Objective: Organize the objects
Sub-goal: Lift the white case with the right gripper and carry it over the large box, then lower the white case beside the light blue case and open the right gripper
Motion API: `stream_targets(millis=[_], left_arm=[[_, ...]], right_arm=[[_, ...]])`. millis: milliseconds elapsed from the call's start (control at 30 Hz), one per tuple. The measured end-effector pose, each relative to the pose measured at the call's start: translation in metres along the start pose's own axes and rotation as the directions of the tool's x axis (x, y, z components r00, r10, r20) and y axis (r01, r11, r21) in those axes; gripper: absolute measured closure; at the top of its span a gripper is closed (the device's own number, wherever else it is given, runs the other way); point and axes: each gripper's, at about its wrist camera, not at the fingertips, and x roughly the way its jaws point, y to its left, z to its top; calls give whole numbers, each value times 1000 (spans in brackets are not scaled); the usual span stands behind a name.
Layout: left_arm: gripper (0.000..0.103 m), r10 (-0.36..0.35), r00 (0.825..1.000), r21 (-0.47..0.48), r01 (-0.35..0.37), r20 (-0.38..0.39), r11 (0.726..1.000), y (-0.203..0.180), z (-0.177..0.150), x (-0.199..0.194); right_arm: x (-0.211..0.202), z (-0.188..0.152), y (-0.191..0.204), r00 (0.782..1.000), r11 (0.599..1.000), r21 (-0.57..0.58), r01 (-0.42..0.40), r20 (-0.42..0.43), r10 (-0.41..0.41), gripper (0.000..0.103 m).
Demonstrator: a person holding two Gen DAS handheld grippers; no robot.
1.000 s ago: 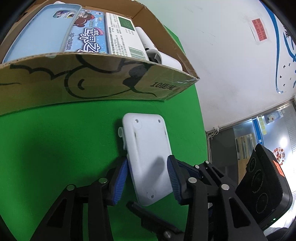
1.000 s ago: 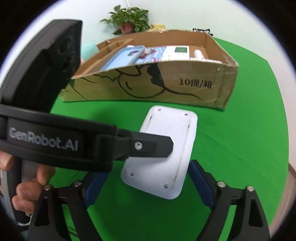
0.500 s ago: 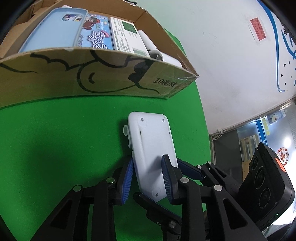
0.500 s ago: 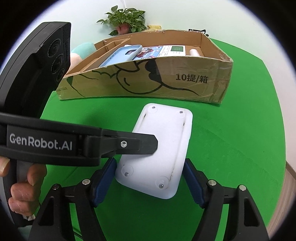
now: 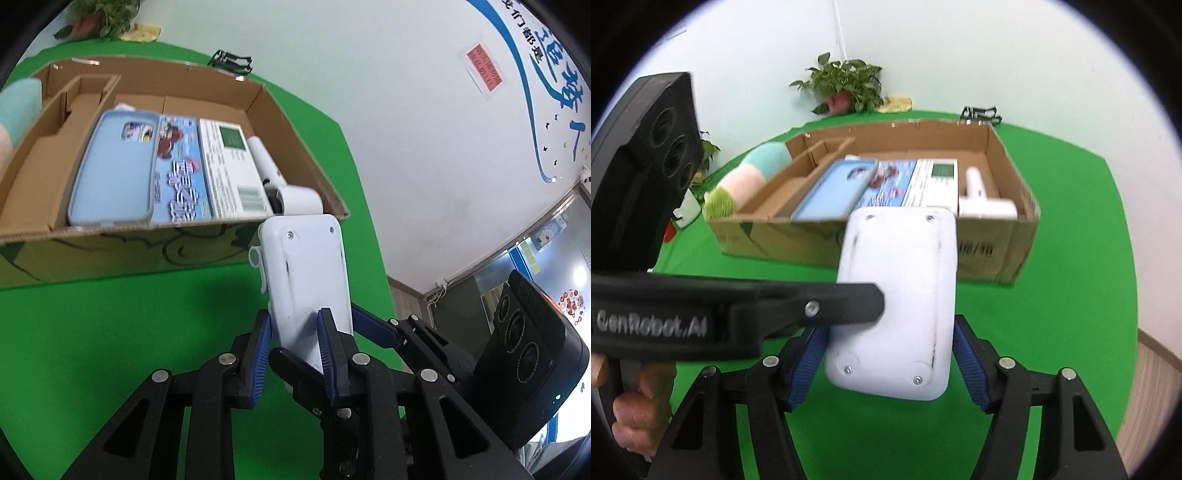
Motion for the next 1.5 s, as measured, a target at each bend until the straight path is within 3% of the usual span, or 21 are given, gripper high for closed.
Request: stream_targets(millis=[133, 233, 333, 433, 867, 1067, 1500], left_arm=[[81, 6, 999, 3, -6, 43, 1000, -4, 17, -14], [81, 11, 997, 13, -12, 73, 1000, 1, 25, -46], [81, 15, 995, 21, -17, 97, 1000, -22, 35, -20], [81, 21, 993, 25, -24, 119, 999, -27, 40, -22], [81, 59, 990, 20, -62, 126, 998, -7, 96, -18], [81, 58, 994, 2, -58, 92, 998, 7, 117, -6], [81, 38, 998, -112, -44, -53, 993, 60, 149, 62]], right_arm=[[-6, 13, 5, 999, 1000, -21, 2, 40, -1, 37], [-9, 24, 10, 998, 999, -33, -1, 67, 3, 37], [-11, 36, 14, 996, 999, -49, -2, 92, 6, 38], [-11, 49, 17, 993, 998, -60, -2, 114, 9, 38], [15, 99, 21, 991, 998, -54, -18, 131, 25, 38], [34, 115, 14, 994, 999, -27, -29, 105, 32, 37], [102, 133, -14, 996, 995, 94, -34, -78, 41, 37]])
